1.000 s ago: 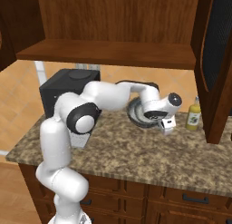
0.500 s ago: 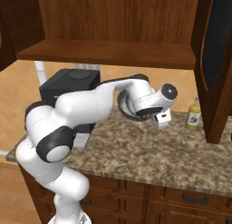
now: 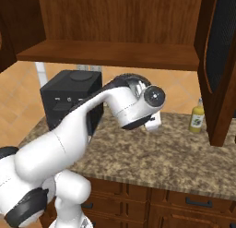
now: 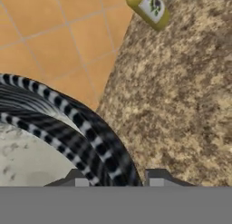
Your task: Pick up the bowls on the counter and stack them on top of one another in the open cabinet. Place the smaller bowl on top of the larger bowl.
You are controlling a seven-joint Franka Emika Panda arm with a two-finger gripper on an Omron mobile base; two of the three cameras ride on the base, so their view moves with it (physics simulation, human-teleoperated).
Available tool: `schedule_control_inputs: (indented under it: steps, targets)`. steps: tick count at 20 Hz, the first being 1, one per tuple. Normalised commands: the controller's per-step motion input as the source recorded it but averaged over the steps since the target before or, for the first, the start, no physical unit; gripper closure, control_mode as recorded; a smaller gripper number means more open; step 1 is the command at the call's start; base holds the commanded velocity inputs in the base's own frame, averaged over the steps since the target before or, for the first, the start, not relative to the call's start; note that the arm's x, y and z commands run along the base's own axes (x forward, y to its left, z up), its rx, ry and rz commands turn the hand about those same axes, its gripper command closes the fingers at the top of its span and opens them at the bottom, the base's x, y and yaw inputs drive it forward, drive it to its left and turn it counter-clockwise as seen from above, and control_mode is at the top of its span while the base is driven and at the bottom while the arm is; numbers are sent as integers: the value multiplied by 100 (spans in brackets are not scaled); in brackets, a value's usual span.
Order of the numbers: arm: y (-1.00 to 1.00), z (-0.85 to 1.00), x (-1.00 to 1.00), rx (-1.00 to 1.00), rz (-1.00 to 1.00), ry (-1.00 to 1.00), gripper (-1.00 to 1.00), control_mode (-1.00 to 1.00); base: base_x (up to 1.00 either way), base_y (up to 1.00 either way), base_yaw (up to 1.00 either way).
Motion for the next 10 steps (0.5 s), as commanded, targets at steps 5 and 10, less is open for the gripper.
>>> schedule_control_inputs:
  steps: [5,10]
  targets:
    - [35,77,-98,0,-13,-4,100,-100,0,0,0]
    - [23,85,-98,1,-11,1,100,-100,0,0,0]
